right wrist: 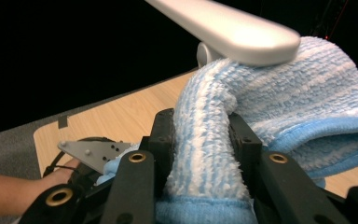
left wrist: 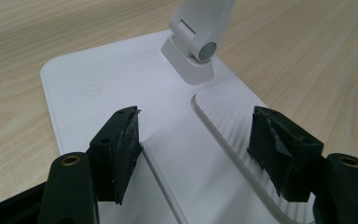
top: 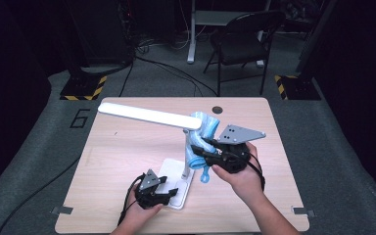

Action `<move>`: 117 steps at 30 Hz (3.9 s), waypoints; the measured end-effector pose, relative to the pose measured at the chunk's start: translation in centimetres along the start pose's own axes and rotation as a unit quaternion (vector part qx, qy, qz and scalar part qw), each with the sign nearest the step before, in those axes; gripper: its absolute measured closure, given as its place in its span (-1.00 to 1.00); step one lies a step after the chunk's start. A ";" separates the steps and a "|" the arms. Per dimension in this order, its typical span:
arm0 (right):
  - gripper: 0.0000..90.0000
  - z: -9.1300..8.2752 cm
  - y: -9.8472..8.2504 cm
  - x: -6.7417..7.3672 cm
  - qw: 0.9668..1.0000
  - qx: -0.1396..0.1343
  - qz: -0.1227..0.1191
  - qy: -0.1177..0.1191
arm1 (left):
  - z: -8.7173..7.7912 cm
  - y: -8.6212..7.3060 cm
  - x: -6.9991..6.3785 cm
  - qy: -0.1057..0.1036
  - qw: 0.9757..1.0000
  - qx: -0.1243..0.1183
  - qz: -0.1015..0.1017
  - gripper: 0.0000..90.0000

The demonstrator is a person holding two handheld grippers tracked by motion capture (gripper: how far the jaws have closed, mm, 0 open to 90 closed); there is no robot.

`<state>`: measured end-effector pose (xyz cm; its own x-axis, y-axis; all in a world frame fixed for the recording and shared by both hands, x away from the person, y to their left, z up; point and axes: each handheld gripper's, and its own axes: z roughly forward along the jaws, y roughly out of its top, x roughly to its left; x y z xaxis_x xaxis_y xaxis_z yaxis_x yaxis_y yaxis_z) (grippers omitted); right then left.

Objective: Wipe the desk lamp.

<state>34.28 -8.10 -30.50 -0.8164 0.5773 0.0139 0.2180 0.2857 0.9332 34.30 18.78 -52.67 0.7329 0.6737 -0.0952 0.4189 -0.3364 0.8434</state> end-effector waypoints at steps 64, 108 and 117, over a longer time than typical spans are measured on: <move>0.52 4.7 -9.5 -0.4 0.999 0.043 0.015 0.016 | 0.0 0.0 0.0 0.000 1.000 0.000 0.000 -0.26; 0.52 9.7 -17.0 -0.5 0.991 0.123 0.045 0.017 | 0.1 0.1 -0.2 -0.018 1.000 0.000 0.002 -0.17; 0.52 10.2 -17.0 -0.7 0.992 0.118 0.049 0.018 | 0.3 0.1 -0.5 -0.019 1.000 -0.005 -0.003 -0.15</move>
<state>36.56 -5.56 -50.06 -0.8026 0.5849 0.1173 0.4129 0.4027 0.8169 34.09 18.22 -52.70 0.7504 0.6500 -0.1197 0.4173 -0.3256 0.8484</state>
